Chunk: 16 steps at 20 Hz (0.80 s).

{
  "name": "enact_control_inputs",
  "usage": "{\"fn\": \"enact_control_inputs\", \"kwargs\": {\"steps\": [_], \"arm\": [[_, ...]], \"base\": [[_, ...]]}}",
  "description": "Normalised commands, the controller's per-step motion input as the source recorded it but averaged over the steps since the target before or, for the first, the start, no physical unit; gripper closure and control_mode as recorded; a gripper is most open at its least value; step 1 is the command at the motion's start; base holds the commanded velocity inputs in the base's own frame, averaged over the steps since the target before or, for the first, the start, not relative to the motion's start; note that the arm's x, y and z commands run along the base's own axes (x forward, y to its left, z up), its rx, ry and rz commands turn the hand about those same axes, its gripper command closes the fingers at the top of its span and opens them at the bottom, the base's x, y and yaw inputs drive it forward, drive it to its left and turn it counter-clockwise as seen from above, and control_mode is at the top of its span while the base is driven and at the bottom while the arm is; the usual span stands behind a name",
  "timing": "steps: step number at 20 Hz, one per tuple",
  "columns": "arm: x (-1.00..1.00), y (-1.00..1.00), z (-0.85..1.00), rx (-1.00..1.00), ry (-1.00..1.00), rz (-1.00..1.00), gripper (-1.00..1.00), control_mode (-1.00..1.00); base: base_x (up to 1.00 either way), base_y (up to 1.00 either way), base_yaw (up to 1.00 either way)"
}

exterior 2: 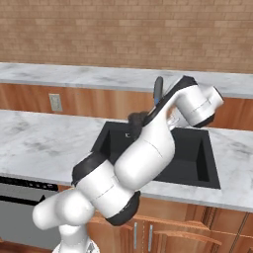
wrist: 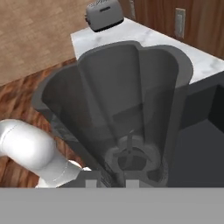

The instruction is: Turn on the sink faucet and place the jug under the water for a few seconds to fill it up.

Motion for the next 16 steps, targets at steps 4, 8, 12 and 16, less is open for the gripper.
{"fn": "enact_control_inputs", "kwargs": {"steps": [4,8,12,16], "arm": [[0.40,0.00,-0.29,0.00,0.00,-0.05,1.00,-1.00],[0.30,0.00,-0.33,-0.01,0.00,-0.07,1.00,-1.00],[0.21,0.00,-0.39,-0.03,0.00,-0.13,1.00,-1.00],[0.39,0.00,-0.30,-0.03,0.00,-0.14,1.00,-1.00]], "base": [[0.00,0.00,0.00],[0.00,0.00,0.00],[0.00,0.00,0.00],[0.00,0.00,0.00]]}}
